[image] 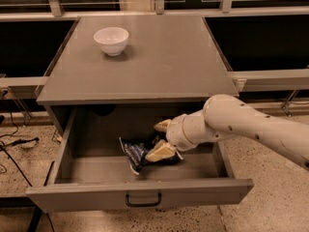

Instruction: Pick blue chip bag from top drawer and place on counter

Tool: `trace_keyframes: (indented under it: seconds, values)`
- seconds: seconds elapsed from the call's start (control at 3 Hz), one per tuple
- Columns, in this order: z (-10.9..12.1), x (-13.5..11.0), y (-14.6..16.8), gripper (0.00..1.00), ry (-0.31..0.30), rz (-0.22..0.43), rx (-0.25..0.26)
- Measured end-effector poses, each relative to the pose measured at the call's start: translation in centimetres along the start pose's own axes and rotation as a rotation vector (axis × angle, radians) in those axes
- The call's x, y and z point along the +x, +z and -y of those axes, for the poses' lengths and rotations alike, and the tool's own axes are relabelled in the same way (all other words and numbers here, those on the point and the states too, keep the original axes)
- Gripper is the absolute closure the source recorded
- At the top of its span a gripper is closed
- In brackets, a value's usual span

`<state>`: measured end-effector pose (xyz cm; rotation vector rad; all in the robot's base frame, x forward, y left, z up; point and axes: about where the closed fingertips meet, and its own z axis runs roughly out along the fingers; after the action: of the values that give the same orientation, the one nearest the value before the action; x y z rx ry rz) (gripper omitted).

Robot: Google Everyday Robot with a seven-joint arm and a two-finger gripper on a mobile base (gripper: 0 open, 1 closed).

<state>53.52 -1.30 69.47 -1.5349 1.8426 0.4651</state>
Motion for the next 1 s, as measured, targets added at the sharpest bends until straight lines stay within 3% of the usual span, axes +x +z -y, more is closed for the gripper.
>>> trace_keyframes:
  seconds: [0.67, 1.0]
  values:
    - [0.2, 2.7, 3.3, 0.39, -0.012, -0.062, -0.015]
    - [-0.5, 3.6, 4.6, 0.40, -0.030, -0.104, -0.051]
